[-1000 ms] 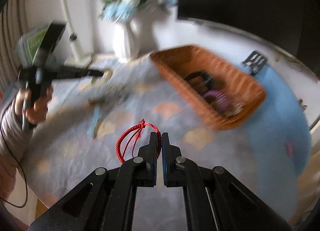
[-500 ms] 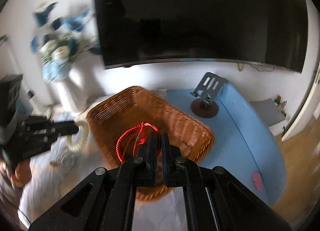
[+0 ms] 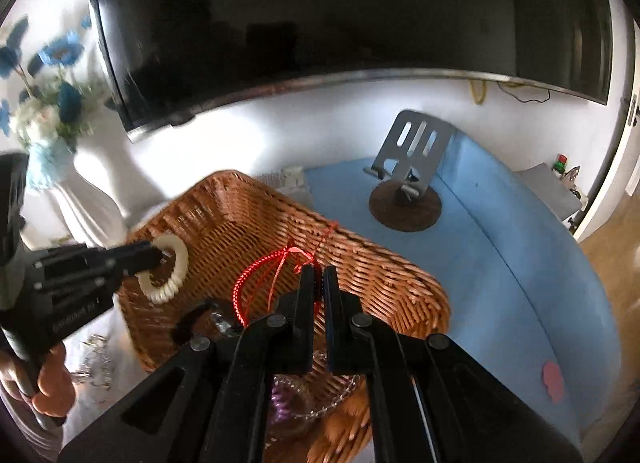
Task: Organize jewelry
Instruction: 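Carry the cream hair tie and red bracelet into the basket and open both tools, then move the left tool to the silver hair clip while the right tool approaches the clear-blue plastic piece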
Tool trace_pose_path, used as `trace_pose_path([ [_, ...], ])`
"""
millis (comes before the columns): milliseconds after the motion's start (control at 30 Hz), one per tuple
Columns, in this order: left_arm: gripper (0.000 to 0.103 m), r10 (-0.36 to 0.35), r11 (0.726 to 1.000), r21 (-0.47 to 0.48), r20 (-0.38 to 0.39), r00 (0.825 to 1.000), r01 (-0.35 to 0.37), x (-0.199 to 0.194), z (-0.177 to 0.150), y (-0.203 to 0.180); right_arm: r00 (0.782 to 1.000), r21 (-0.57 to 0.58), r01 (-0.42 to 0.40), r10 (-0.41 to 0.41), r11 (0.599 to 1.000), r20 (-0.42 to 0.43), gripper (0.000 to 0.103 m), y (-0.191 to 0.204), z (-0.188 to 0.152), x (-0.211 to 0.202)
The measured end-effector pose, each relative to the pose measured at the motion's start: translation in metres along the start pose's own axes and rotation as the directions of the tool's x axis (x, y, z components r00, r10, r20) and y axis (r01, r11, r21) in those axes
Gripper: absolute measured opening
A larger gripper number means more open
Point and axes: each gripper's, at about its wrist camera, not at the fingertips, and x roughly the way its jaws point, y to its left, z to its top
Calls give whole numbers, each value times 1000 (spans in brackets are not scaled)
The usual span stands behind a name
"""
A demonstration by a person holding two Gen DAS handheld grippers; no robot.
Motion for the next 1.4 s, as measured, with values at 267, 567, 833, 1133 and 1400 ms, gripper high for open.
trace_pose_path([
  [267,11,31,1000,8,-31,999,-31,25,-1,-3,998,-9,3,-3,1000,-66,5,3,-8,29],
  [567,42,10,999,-37,-18,1000,-10,-4,-7,11,996,37,3,1,999,-95,9,-10,-10,16],
  [833,42,19,996,-90,54,998,-14,-87,-40,45,998,53,-35,37,998,-53,10,2,-22,-39],
  [1133,42,53,986,-161,83,995,-39,-164,-118,87,980,-35,-200,200,979,-13,16,71,-68,-82],
  [1400,42,32,997,-67,-2,999,-32,-157,-180,113,938,-82,-334,323,939,-126,37,134,-131,-65],
])
